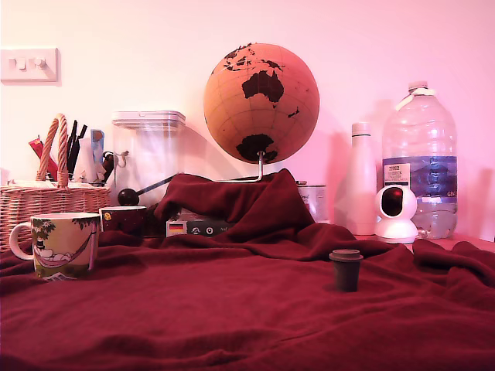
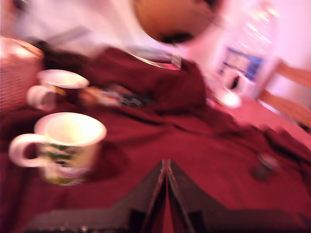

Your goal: Pick up the coffee capsules on the table and drop them inside the coffee cup

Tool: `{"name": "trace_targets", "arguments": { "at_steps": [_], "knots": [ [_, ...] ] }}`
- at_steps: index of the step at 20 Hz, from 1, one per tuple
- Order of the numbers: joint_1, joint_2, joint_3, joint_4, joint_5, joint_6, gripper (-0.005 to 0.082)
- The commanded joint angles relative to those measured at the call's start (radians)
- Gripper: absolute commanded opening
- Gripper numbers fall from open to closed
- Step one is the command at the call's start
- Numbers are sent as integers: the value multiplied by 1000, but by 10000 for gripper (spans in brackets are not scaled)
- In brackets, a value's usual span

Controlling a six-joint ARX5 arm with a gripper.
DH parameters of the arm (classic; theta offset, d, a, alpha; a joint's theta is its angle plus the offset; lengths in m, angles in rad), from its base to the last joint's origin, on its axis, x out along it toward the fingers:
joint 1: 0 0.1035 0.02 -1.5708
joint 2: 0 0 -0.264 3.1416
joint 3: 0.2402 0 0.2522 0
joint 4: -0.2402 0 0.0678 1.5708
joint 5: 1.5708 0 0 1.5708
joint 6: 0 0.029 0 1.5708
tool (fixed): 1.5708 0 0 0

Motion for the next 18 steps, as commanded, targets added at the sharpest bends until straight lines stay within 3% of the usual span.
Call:
{"name": "trace_targets", "arguments": {
  "at_steps": [1, 4, 8, 14, 18],
  "knots": [
    [-37, 53, 35, 29, 6, 25, -19],
    [-121, 125, 38, 96, -2, 92, -19],
    [-232, 187, 38, 140, -59, 103, -19],
    [-374, 265, 38, 157, -148, 168, -19],
    [-424, 317, 38, 200, -155, 182, -19]
  ]
}}
